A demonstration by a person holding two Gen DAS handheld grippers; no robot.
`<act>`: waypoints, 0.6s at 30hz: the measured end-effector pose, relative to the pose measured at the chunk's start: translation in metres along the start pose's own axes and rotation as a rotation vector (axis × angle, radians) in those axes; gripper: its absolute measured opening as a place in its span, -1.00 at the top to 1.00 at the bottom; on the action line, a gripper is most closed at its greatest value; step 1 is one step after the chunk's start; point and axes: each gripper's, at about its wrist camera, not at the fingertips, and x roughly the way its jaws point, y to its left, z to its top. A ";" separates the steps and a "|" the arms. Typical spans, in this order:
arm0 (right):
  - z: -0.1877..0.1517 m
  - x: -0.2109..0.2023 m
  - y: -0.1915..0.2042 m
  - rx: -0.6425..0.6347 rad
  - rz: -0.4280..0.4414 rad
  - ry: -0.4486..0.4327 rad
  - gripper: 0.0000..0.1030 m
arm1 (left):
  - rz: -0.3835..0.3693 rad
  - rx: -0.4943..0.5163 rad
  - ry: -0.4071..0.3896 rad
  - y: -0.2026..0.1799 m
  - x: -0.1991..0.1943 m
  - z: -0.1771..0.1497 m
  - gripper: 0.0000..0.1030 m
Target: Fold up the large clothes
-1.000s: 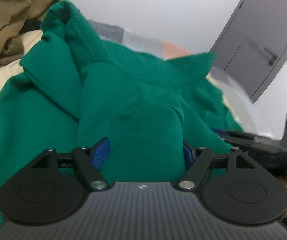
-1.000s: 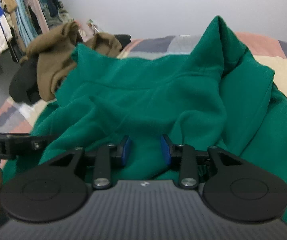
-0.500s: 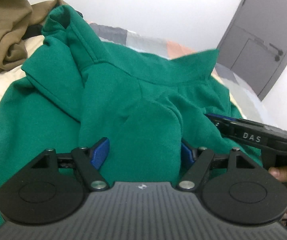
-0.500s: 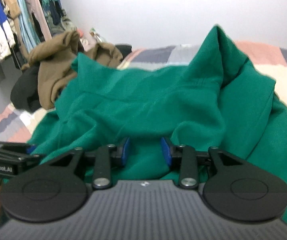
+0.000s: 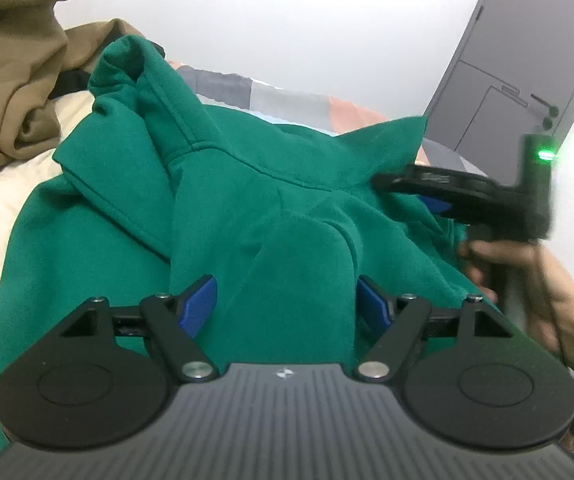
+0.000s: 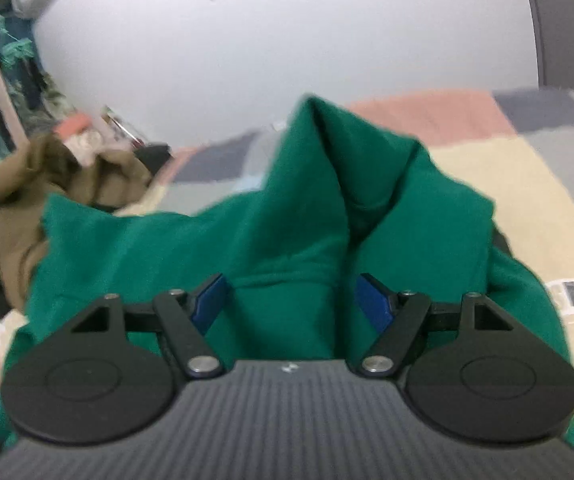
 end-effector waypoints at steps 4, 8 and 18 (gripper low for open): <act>0.012 0.031 0.009 -0.075 -0.049 0.049 0.33 | -0.001 0.039 -0.053 0.002 -0.004 0.003 -0.55; 0.037 0.031 0.023 -0.155 -0.088 -0.029 0.56 | -0.036 0.007 -0.092 0.007 -0.002 0.007 -0.55; 0.050 0.081 0.025 -0.208 -0.213 0.019 0.50 | -0.076 -0.063 -0.020 0.021 0.029 0.004 -0.55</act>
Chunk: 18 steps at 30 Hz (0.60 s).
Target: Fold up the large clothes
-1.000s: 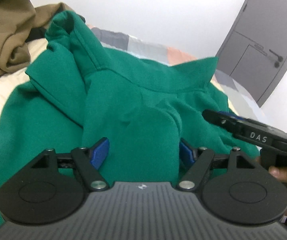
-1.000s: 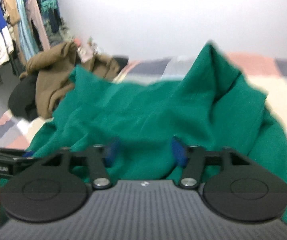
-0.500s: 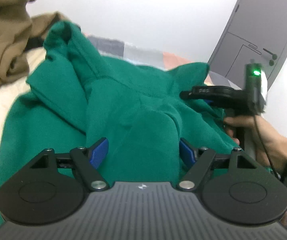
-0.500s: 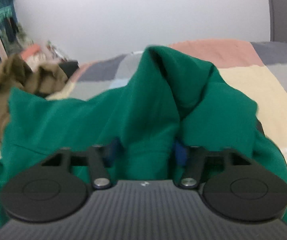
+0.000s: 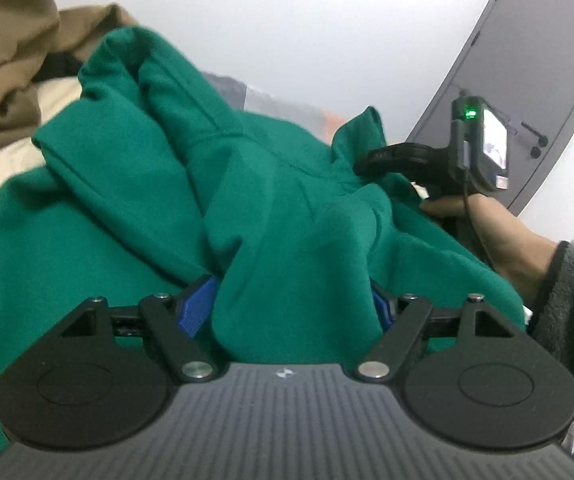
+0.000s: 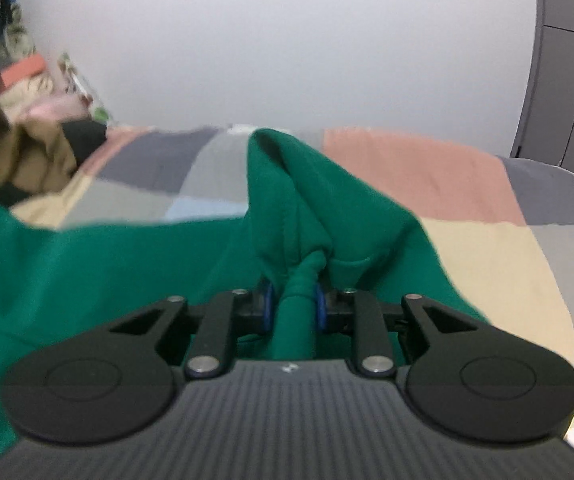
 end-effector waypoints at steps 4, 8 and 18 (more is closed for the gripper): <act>-0.010 -0.020 -0.005 0.014 0.032 -0.006 0.35 | 0.008 0.022 0.023 -0.003 0.004 -0.004 -0.55; -0.014 -0.055 -0.014 0.051 0.088 0.001 0.22 | 0.020 0.040 0.014 -0.007 0.001 -0.004 -0.55; -0.053 -0.162 0.007 -0.006 0.325 -0.044 0.08 | 0.046 0.065 -0.005 -0.015 -0.015 -0.008 -0.54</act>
